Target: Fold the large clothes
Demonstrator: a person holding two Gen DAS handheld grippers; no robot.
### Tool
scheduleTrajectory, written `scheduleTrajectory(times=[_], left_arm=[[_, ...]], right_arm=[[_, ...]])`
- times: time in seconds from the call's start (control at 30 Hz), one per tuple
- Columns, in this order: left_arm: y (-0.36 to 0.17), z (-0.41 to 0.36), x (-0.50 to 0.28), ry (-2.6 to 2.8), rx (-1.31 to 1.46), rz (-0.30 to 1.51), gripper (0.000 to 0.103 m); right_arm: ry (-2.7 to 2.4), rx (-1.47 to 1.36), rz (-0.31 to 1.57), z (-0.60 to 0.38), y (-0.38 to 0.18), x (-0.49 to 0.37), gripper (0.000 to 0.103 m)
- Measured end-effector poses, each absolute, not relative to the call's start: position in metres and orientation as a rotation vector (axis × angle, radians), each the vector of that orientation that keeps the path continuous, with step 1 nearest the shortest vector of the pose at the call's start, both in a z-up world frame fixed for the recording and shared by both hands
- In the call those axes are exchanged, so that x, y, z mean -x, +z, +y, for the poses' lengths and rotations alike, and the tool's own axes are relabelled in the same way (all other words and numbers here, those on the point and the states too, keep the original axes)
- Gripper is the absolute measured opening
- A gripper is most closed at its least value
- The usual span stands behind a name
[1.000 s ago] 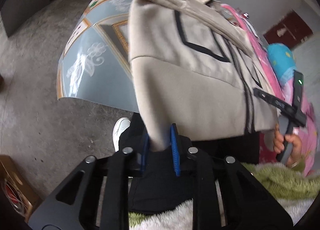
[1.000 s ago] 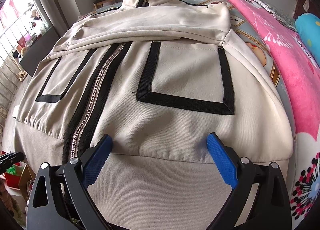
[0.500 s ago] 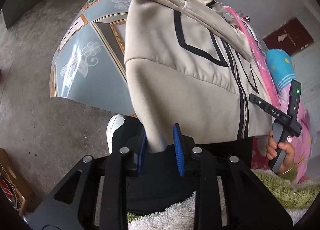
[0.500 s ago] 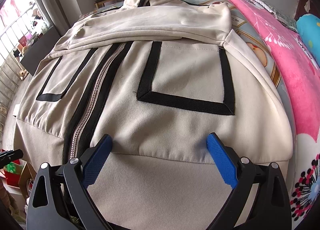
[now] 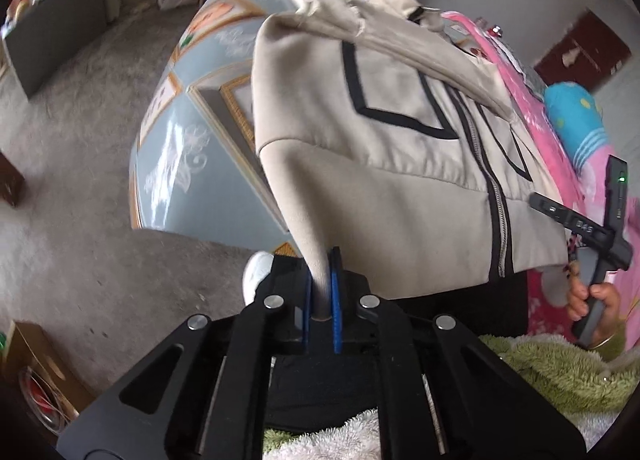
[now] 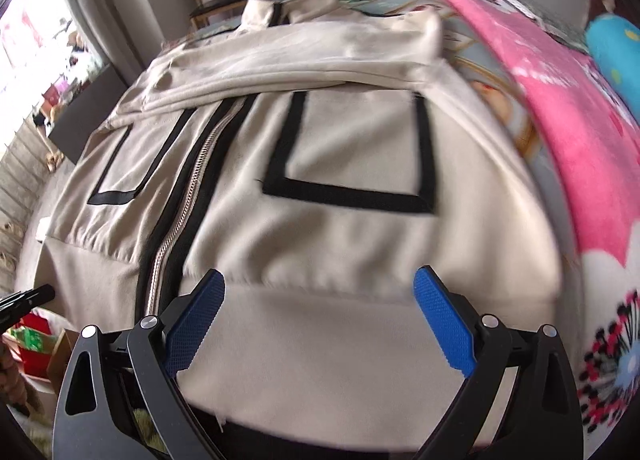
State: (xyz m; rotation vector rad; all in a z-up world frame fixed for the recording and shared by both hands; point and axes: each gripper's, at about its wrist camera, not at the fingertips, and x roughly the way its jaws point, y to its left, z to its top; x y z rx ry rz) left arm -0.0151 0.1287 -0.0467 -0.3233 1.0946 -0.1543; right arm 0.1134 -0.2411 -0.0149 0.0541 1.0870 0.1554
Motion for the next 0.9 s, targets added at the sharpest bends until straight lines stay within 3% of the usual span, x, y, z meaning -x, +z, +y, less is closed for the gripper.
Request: scheduleTrajectory(times=[0.33,0.6,0.67,0.9], left_arm=[[-0.039,0.122,0.012,-0.168,0.276,1.086,0.007],[-0.039,0.121,0.011,-0.147,0.267,1.09,0.007],[-0.039,0.121,0.012,-0.142,0.264,1.089,0.007],[-0.029,0.113,0.014,-0.144,0.205,1.049,0.006]], right_arm=[[-0.029,-0.213,1.103,-0.336,-0.001,-0.062,0.077],[-0.051,-0.232,1.138,-0.352,-0.016,-0.054,0.06],[-0.059,-0.208,1.144,-0.351,-0.016,-0.052,0.052],[-0.058,-0.094,1.17,-0.335,-0.012,-0.041,0.008]])
